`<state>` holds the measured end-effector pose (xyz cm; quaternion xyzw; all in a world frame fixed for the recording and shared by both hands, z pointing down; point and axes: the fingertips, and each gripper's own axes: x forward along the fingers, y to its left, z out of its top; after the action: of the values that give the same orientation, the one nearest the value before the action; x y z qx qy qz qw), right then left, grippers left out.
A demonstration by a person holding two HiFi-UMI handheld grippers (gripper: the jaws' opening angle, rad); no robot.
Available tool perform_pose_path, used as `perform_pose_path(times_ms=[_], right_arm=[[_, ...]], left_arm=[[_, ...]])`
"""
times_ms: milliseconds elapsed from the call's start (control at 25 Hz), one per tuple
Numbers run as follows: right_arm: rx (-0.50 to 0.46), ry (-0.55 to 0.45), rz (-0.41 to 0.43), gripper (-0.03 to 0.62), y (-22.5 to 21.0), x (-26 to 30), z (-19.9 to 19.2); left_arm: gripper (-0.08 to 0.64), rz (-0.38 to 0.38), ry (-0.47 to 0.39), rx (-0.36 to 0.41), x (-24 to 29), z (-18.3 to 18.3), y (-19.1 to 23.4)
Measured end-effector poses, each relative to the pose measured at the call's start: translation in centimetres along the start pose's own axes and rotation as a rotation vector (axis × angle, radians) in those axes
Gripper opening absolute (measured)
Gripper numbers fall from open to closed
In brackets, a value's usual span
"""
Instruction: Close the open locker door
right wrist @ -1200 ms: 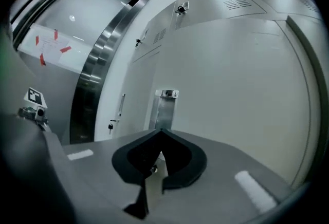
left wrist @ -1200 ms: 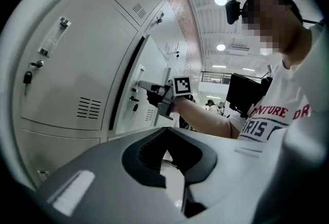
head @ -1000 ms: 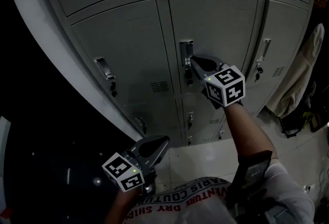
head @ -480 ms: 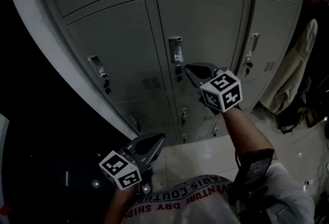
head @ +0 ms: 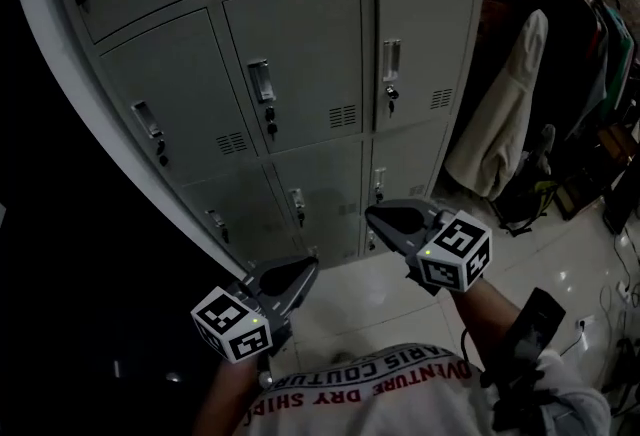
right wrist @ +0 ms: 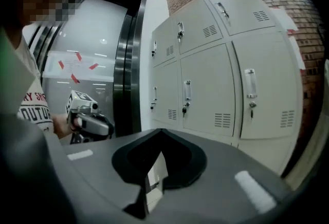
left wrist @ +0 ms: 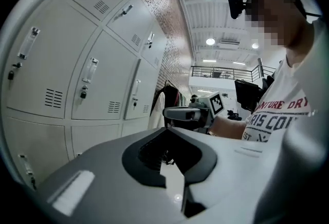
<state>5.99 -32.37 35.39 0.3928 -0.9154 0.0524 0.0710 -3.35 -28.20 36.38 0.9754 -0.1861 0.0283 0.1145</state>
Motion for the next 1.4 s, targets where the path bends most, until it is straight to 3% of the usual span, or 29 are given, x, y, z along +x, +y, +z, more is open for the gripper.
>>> perform_pose_path(times_ms=[280, 520, 960, 1400], right_arm=[[0.098, 0.042, 0.073, -0.005, 11.5, -16.5, -6.8], [0.201, 0.022, 0.125, -0.005, 17.7, -24.4, -9.2], [0.141, -0.007, 0.162, -0.005, 23.9, -25.8, -6.9], [0.105, 0.006, 0.195, -0.005, 25.7, -26.0, -6.3]], left_arm=[[0.002, -0.026, 0.027, -0.007, -0.8, -5.3, -15.4], [0.002, -0.019, 0.03, 0.014, -2.4, -7.4, -24.0], [0.002, -0.027, 0.026, 0.079, -6.2, -6.0, -28.7], [0.002, -0.015, 0.036, 0.083, -7.5, -6.5, -30.5]])
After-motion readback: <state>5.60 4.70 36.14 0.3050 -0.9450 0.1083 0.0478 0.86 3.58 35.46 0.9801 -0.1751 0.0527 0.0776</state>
